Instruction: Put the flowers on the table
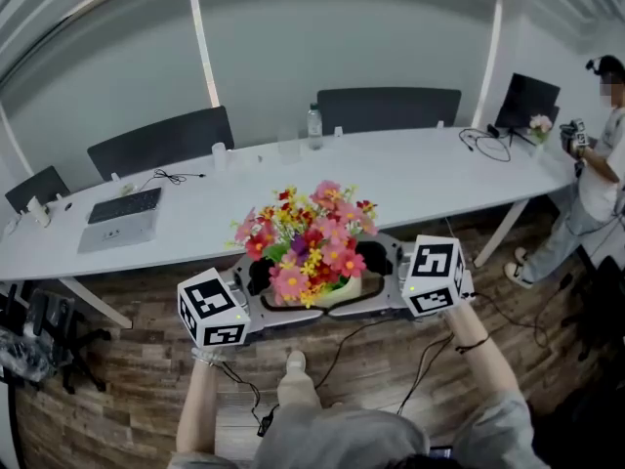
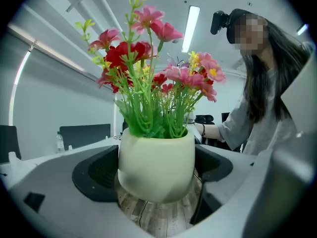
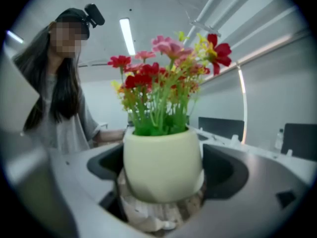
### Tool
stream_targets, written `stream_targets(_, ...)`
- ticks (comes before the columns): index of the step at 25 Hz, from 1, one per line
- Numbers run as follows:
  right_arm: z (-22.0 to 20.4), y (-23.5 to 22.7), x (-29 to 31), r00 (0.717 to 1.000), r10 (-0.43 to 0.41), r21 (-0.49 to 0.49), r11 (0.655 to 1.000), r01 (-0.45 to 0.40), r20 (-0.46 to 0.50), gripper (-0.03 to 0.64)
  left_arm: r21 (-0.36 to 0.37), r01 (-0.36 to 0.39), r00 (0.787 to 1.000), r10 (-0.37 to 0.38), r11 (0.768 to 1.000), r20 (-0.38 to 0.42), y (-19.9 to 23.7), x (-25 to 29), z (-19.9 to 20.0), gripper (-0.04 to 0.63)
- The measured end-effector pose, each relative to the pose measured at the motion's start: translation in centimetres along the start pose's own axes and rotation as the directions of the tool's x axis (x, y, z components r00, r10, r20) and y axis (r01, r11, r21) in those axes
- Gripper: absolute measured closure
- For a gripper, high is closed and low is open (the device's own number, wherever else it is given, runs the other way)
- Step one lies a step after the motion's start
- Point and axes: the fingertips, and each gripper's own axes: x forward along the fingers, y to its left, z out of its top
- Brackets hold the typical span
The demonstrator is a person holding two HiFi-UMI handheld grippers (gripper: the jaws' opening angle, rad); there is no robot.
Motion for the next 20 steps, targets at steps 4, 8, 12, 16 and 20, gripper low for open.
stream_targets(4, -0.2, -0.2, -0.2, 1.0, 0.007, -0.004, 1.0, -0.007, 0.015, 0.146, -0.007, -0.008, 1.0, 0.008, 1.0, 0.014, 0.1, 0.2, -0.1, 0.126)
stream_targets(8, -0.3, -0.4, -0.2, 0.999, 0.014, -0.013, 1.0, -0.014, 0.037, 0.147, -0.002, -0.018, 1.0, 0.018, 1.0, 0.022, 0.3, 0.2, -0.3, 0.126)
stream_targets(12, -0.4, -1.7, 0.0, 0.998, 0.014, -0.005, 1.0, -0.014, 0.061, 0.147, 0.0, -0.02, 0.999, 0.02, 1.0, 0.034, 1.5, 0.4, -0.4, 0.126)
stream_targets(16, 0.2, -5.9, -0.7, 0.998, 0.013, 0.026, 1.0, -0.015, 0.065, 0.147, -0.026, -0.015, 0.999, 0.016, 1.0, 0.031, 5.3, 2.1, 0.5, 0.126)
stream_targets(20, 0.2, -9.0, -0.3, 0.998, 0.008, 0.035, 0.999, -0.01, 0.059, 0.147, -0.033, -0.005, 1.0, 0.006, 0.999, 0.025, 8.4, 2.9, 0.4, 0.126)
